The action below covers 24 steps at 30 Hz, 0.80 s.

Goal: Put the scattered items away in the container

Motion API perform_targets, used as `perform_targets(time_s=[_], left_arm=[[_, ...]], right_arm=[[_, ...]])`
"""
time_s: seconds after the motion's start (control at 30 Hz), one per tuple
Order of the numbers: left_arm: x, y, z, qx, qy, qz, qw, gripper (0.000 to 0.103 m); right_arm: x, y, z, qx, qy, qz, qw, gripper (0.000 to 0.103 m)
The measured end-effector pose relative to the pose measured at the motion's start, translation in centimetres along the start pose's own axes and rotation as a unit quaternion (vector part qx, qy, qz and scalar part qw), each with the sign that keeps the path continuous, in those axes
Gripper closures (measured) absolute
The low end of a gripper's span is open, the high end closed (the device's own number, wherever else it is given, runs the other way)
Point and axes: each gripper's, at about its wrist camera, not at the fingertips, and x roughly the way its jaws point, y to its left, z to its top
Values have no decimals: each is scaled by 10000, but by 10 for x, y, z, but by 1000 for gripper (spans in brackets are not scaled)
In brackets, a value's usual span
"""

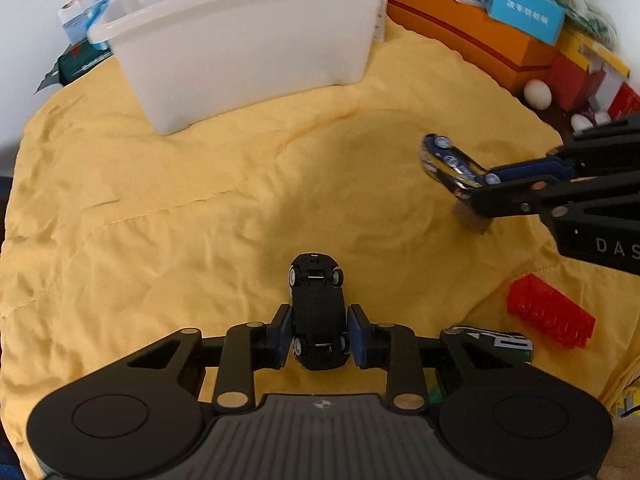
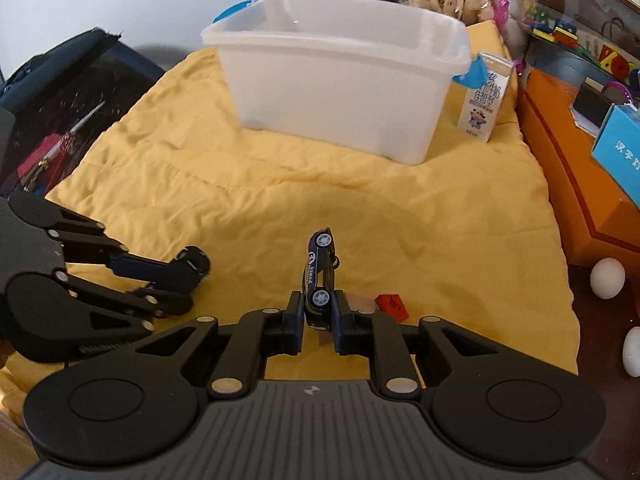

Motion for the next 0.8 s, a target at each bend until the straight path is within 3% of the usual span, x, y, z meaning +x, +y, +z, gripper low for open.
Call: perform_targets(time_s=[0.3,0.5,0.67,0.8], left_arm=[[-14,14,24,-321,-369,-348,9982,70],[6,18,26,-919,-299,-1088,9894,70],[26,32,18,-1039,-25,-761,9917,70],[20,43,20,-896,-122,-408,9951,70]], right_arm=[[15,-8,39,172,-314,198,9992,87],[49,-23,60,1046,-120,1098,9884,87],[79,-36,42,1329,385,1189,9832,86],[76,-44,36,1230,298,844,9884,76]])
